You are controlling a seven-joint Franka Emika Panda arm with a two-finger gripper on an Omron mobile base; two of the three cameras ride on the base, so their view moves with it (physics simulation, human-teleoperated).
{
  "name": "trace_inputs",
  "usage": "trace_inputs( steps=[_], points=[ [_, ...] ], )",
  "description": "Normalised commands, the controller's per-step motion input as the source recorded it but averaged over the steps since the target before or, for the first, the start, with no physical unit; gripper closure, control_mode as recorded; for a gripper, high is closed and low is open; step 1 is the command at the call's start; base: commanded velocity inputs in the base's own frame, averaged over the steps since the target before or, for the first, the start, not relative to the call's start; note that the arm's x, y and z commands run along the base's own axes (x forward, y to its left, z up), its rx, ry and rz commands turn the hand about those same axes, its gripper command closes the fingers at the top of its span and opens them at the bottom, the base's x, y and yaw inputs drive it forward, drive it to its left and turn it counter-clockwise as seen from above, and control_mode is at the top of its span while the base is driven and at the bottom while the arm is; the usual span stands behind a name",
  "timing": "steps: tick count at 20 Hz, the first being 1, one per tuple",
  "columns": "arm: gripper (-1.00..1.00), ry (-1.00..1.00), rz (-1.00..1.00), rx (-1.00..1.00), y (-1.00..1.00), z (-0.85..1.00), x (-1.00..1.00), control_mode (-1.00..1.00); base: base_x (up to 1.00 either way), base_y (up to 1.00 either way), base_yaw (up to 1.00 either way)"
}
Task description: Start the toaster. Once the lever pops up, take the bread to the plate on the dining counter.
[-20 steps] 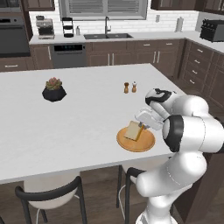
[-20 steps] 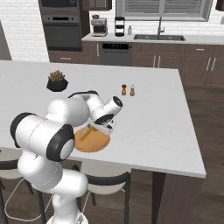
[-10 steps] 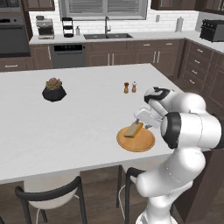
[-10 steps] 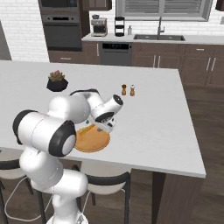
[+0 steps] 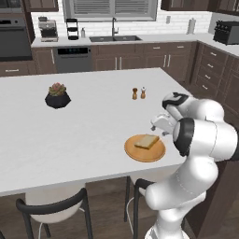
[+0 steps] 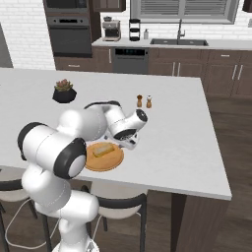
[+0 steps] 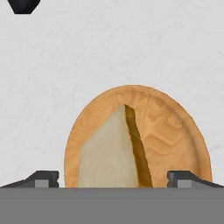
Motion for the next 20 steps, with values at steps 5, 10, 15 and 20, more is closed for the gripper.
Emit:
trace_inputs(
  steps=[5,10,15,20],
  points=[
    [-1.0,-0.09,-0.03,0.0,-0.43,0.01,-0.18,-1.0,0.0,0.0,0.0],
    [-1.0,-0.02,-0.09,-0.11,0.03,0.25,-0.25,-1.0,0.0,0.0,0.0],
    [-1.0,0.0,-0.13,-0.22,0.41,0.34,-0.31,-1.0,0.0,0.0,0.0],
    [-1.0,0.0,-0.11,-0.22,0.46,0.33,-0.51,-1.0,0.0,0.0,0.0]
  ],
)
